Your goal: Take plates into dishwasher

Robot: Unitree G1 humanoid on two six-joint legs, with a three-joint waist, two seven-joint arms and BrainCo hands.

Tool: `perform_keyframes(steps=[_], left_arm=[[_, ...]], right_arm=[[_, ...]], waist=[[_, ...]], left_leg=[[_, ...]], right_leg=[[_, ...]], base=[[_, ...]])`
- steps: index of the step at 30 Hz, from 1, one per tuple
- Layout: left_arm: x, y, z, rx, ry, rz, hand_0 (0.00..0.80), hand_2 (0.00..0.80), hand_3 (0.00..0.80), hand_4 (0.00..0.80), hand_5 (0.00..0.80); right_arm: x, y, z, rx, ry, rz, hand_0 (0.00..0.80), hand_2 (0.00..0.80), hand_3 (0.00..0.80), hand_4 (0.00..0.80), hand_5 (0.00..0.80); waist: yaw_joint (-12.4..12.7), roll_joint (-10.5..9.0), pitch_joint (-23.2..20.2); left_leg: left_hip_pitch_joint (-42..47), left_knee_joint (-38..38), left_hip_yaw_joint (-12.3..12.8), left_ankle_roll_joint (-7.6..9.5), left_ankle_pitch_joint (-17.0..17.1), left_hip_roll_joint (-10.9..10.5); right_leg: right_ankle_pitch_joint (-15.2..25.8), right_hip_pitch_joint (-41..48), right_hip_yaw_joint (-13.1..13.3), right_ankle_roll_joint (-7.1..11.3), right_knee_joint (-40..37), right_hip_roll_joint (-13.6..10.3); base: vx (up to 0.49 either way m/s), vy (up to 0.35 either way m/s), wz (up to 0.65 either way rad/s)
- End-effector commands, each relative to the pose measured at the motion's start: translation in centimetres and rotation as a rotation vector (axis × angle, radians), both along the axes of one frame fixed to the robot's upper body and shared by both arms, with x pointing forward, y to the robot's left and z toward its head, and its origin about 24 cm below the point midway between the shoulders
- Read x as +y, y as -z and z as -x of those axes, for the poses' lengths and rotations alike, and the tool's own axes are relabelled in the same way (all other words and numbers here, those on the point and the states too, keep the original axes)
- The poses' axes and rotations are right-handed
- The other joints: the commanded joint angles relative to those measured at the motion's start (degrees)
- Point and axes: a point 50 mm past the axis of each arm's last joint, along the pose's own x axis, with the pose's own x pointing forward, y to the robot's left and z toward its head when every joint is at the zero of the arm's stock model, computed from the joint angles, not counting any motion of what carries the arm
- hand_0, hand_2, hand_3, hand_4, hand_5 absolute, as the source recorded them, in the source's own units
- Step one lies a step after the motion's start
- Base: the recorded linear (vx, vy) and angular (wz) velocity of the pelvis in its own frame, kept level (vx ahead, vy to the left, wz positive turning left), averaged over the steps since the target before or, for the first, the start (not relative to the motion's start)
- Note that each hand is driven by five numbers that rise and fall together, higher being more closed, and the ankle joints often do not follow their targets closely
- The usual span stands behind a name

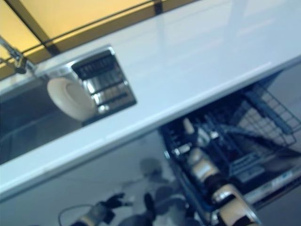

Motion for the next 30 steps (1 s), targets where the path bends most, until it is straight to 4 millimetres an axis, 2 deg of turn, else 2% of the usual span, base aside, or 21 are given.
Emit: perform_keyframes(steps=[1, 10, 30], left_arm=[[-1.15, -0.92, -2.44, -0.062, 0.014, 0.013, 0.0, 0.0, 0.0, 0.0, 0.0], [-1.52, -0.99, -2.59, -0.071, 0.005, 0.034, 0.0, 0.0, 0.0, 0.0, 0.0], [-1.86, -1.14, -2.9, -0.083, 0.009, 0.039, 0.0, 0.0, 0.0, 0.0, 0.0]], right_arm=[[3.83, 2.26, 0.39, 0.119, -0.078, -0.022, 0.8, 0.8, 0.8, 0.8, 0.8], [3.39, 2.02, 0.18, 0.104, -0.052, 0.008, 0.8, 0.8, 0.8, 0.8, 0.8], [3.4, 2.27, 0.2, 0.111, -0.042, -0.002, 0.8, 0.8, 0.8, 0.8, 0.8]], waist=[[0.6, -0.01, 2.9], [0.2, 1.67, 3.7], [0.1, 1.99, 4.5]], left_leg=[[1.1, -0.2, -1.1, -0.31, -7.0, -2.9], [0.9, -0.2, -1.2, -0.29, -6.9, -3.4], [1.1, -0.2, -1.5, -0.07, -6.9, -3.6]], right_leg=[[-5.3, -5.5, 0.5, -5.11, 6.5, 0.5], [-5.6, -6.7, 1.1, -5.1, 7.2, 0.2], [-5.8, -7.8, 1.2, -5.03, 8.5, -0.1]], base=[[0.0, 0.0, 0.0], [0.001, 0.004, 0.0], [0.0, 0.0, 0.0]])
